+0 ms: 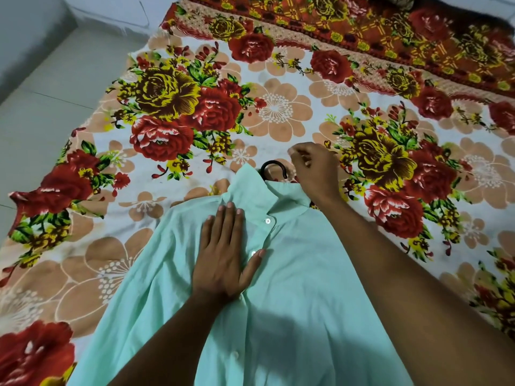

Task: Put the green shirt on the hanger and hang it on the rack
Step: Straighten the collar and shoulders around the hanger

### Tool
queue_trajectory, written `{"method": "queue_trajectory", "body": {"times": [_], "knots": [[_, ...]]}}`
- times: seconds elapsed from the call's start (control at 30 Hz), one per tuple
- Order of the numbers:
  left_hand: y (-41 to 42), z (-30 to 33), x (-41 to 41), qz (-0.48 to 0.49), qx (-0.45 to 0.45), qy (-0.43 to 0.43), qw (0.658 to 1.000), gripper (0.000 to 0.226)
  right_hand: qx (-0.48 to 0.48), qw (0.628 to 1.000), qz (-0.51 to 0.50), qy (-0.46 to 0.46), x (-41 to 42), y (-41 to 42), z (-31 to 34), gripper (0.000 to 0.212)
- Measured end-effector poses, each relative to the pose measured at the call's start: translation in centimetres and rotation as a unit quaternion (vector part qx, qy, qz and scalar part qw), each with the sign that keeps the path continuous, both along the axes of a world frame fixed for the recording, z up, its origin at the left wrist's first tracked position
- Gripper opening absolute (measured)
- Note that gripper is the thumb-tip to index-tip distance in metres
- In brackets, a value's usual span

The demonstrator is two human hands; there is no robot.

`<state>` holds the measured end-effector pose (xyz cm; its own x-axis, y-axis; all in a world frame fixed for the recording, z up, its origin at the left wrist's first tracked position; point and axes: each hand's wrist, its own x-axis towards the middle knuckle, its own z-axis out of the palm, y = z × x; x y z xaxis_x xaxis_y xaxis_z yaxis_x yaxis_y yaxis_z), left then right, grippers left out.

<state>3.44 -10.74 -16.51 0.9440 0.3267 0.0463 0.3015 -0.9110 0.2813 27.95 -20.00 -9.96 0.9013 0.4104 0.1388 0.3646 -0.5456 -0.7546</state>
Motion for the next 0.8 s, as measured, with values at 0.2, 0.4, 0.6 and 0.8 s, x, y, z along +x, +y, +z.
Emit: {"method": "queue_trajectory", "body": {"times": [0.2, 0.4, 0.6, 0.8], "knots": [[0.1, -0.1, 0.1, 0.003, 0.011, 0.012, 1.000, 0.086, -0.099, 0.994, 0.021, 0.047, -3.9, -5.5, -1.8, 0.053], [-0.2, -0.1, -0.1, 0.010, 0.012, 0.011, 1.000, 0.086, -0.195, 0.977, 0.018, 0.085, -6.1, -6.7, -2.5, 0.061], [-0.4, 0.0, -0.1, 0.018, 0.013, 0.010, 1.000, 0.084, -0.181, 0.966, 0.051, 0.176, -4.4, -5.8, -0.9, 0.091], [-0.4, -0.1, 0.0, 0.023, 0.017, -0.002, 1.000, 0.082, -0.226, 0.956, 0.093, 0.162, -4.8, -5.9, 0.2, 0.066]]}}
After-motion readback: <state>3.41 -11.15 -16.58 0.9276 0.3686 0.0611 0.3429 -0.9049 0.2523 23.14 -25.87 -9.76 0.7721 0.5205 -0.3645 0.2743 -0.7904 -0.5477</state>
